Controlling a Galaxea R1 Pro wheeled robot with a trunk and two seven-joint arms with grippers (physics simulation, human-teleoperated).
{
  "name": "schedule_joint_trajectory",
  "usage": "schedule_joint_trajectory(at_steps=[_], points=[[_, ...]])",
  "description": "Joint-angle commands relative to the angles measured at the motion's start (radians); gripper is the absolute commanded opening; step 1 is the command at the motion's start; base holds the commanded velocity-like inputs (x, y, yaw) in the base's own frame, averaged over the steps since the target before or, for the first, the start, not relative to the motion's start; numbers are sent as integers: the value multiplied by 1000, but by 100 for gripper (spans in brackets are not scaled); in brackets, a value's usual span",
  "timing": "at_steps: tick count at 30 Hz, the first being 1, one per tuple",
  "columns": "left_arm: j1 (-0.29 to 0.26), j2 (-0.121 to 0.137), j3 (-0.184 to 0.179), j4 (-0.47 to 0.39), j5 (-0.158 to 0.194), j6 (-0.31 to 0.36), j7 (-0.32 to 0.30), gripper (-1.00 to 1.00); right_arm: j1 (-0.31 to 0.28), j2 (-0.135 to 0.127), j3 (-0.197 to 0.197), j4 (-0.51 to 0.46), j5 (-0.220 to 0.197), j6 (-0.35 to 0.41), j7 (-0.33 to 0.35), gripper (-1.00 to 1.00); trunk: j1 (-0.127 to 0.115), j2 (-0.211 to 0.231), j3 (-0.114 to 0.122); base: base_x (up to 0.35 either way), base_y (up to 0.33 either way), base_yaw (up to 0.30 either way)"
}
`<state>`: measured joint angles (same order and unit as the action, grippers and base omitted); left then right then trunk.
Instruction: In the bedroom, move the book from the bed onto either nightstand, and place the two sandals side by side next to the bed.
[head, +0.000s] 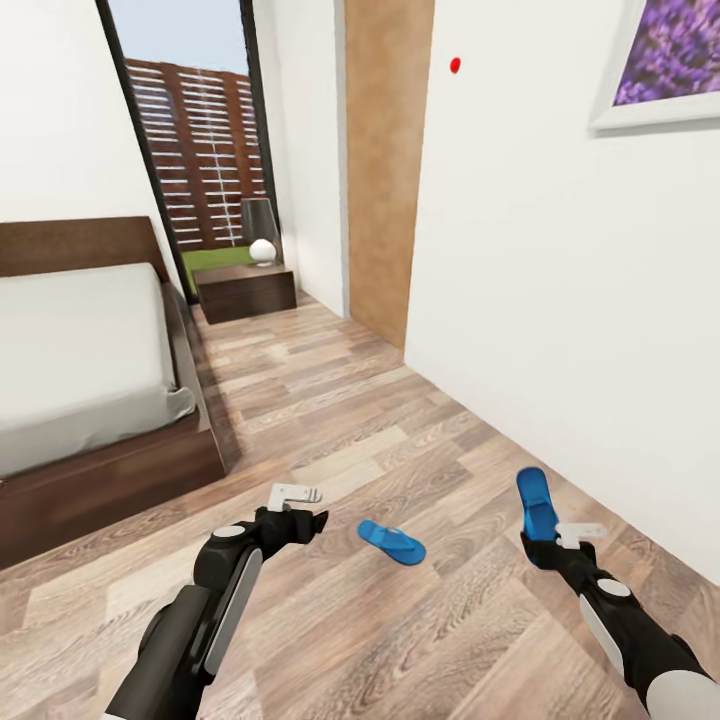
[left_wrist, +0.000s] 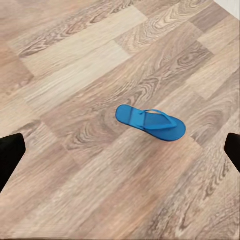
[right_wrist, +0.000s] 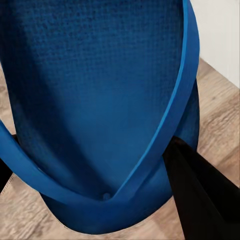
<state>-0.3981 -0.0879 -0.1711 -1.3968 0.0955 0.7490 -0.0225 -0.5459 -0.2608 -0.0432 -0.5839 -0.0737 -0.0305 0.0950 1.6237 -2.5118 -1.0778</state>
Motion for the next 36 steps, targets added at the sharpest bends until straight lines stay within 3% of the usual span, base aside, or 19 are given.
schedule_joint_trajectory(at_steps=[1,6,9,11,12,15,19,21,36], points=[[-1,-1,0,-1,9,6,3,100,0,0,-3,-1,-6,-3,7,-100,0,0,-1,0,-240,282],[-1,-3,1,14,11,-5,3,100,0,-1,1,-35,-1,2,14,-100,0,0,-1,38,-283,282],[-1,-4,-1,38,11,-66,5,100,0,-1,4,-96,1,8,16,-100,0,0,-1,140,-289,282],[-1,-6,-3,47,13,-103,5,100,0,-1,29,-144,3,14,18,-100,0,0,-1,194,-268,282],[-1,-13,-8,59,15,-115,6,100,0,-2,81,-180,2,25,20,-100,0,0,-1,84,-290,260],[-1,-18,-9,81,21,-146,7,100,0,-2,102,-226,1,52,21,-100,0,0,-1,37,-299,233],[-4,-21,-10,244,101,-264,9,100,0,-1,130,-263,2,90,22,-100,0,0,-1,5,-311,200],[-8,-18,-10,307,122,-310,9,100,1,0,145,-271,0,95,20,-100,0,0,-1,18,-330,84],[-8,-15,-11,305,121,-311,9,100,3,0,146,-270,1,95,19,-100,0,0,-1,205,-277,131]])
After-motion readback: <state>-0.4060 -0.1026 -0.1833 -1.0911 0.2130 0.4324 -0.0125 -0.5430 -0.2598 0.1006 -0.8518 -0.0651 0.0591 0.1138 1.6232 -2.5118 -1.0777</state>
